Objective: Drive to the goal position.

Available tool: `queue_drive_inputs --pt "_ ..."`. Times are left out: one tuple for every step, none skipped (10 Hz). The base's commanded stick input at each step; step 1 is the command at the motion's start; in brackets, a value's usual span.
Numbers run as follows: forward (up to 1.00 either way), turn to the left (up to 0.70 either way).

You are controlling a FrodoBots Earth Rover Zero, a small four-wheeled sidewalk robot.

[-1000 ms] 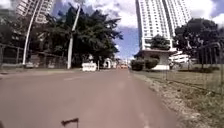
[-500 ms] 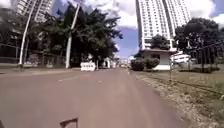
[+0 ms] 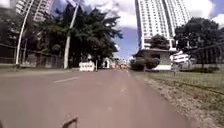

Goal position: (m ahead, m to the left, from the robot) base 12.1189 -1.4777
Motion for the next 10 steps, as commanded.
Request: queue_drive_inputs --pt "0.70 0.00" --pt "0.70 0.00" --pt "0.70 0.00" --pt "0.70 0.00" --pt "0.70 0.00" --pt "0.70 0.00" --pt "0.70 0.00" --pt "0.70 0.00" --pt "0.70 0.00" --pt "0.70 0.00"
